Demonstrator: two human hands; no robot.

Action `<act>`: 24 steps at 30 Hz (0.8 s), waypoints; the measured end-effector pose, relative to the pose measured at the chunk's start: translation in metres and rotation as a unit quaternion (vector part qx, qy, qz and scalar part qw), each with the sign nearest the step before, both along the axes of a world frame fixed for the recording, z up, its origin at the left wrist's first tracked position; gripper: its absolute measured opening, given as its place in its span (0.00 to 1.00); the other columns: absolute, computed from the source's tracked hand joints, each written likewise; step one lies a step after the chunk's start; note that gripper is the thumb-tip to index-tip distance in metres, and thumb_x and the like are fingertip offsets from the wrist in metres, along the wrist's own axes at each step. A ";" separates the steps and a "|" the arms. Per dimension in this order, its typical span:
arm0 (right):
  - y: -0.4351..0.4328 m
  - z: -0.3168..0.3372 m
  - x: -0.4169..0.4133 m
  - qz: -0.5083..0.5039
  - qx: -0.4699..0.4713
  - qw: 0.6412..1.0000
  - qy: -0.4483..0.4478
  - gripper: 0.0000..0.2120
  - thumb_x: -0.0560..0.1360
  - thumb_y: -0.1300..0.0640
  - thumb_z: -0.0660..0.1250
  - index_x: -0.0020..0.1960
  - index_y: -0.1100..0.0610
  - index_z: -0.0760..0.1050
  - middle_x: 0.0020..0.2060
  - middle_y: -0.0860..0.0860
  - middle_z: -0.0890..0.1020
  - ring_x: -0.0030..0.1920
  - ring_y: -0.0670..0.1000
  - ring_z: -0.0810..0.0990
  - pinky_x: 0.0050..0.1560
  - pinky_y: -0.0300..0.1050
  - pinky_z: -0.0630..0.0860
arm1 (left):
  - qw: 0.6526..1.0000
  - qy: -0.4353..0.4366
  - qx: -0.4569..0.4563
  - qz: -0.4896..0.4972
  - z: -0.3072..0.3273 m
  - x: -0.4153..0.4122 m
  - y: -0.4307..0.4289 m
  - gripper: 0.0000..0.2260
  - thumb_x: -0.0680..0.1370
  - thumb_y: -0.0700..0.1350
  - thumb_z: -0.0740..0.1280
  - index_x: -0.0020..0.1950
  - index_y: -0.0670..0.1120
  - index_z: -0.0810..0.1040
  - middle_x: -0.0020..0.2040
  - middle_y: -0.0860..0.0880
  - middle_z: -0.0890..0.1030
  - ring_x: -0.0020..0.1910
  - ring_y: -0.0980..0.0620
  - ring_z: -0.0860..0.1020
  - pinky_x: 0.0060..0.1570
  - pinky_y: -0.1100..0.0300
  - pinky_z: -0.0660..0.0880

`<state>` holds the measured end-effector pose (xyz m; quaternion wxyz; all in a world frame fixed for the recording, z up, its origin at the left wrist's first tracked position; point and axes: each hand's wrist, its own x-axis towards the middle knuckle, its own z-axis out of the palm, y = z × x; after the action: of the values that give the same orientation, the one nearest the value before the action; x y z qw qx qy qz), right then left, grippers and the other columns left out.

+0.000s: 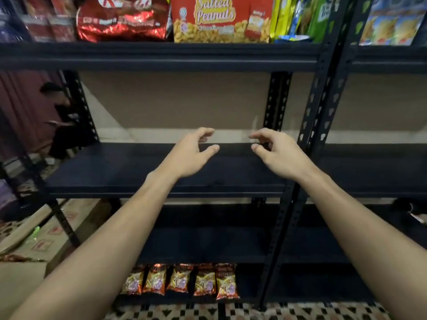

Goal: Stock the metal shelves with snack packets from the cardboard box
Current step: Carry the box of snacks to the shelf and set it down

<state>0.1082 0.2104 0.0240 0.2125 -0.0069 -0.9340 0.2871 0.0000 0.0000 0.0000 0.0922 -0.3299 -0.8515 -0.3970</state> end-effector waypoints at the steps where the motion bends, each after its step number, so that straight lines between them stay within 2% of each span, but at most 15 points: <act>1: -0.011 -0.007 -0.006 -0.002 -0.006 1.000 -0.002 0.16 0.82 0.53 0.63 0.68 0.52 0.75 0.63 0.48 0.79 0.65 0.46 0.75 0.62 0.37 0.67 | 1.000 -0.007 0.004 -0.004 -0.005 -0.004 -0.012 0.22 0.79 0.53 0.67 0.73 0.52 0.70 0.69 0.55 0.75 0.67 0.61 0.72 0.68 0.54 0.70; 4: -0.054 -0.027 -0.016 -0.003 -0.021 1.000 -0.013 0.15 0.81 0.54 0.64 0.68 0.53 0.76 0.62 0.46 0.79 0.64 0.44 0.75 0.65 0.37 0.68 | 0.999 -0.032 -0.012 -0.007 -0.028 -0.019 -0.055 0.22 0.79 0.53 0.67 0.72 0.52 0.71 0.67 0.55 0.76 0.65 0.60 0.73 0.67 0.54 0.70; 8: -0.119 -0.061 -0.035 -0.007 -0.068 0.998 -0.017 0.13 0.81 0.53 0.65 0.65 0.50 0.77 0.61 0.44 0.80 0.63 0.42 0.76 0.67 0.44 0.71 | 0.997 -0.062 -0.045 -0.022 -0.062 -0.041 -0.125 0.21 0.79 0.53 0.68 0.71 0.52 0.72 0.67 0.56 0.76 0.64 0.61 0.73 0.67 0.53 0.71; 15: -0.219 -0.108 -0.063 -0.019 -0.121 0.991 -0.057 0.13 0.80 0.54 0.65 0.64 0.51 0.78 0.60 0.44 0.81 0.62 0.42 0.77 0.68 0.45 0.73 | 0.985 -0.163 -0.042 -0.041 -0.126 -0.071 -0.231 0.19 0.78 0.50 0.69 0.69 0.51 0.73 0.67 0.55 0.76 0.63 0.60 0.74 0.67 0.53 0.72; 19: -0.292 -0.152 -0.088 0.003 -0.149 0.982 -0.117 0.12 0.80 0.53 0.65 0.63 0.51 0.78 0.57 0.44 0.81 0.61 0.42 0.77 0.67 0.46 0.73 | 0.974 -0.217 -0.072 -0.007 -0.165 -0.073 -0.303 0.19 0.79 0.50 0.68 0.70 0.50 0.73 0.67 0.54 0.76 0.64 0.58 0.75 0.66 0.52 0.73; 24: -0.358 -0.197 -0.116 0.055 -0.186 0.965 -0.174 0.13 0.81 0.54 0.64 0.64 0.50 0.77 0.57 0.43 0.80 0.59 0.40 0.76 0.61 0.37 0.71 | 0.961 -0.264 -0.062 0.055 -0.202 -0.069 -0.371 0.19 0.79 0.49 0.68 0.69 0.49 0.74 0.66 0.53 0.77 0.63 0.58 0.75 0.65 0.52 0.73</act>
<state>-0.0073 -0.1472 -0.1729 0.0253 -0.0445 -0.8859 0.4611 -0.0694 -0.3711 -0.2017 -0.1345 -0.1715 -0.8854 -0.4105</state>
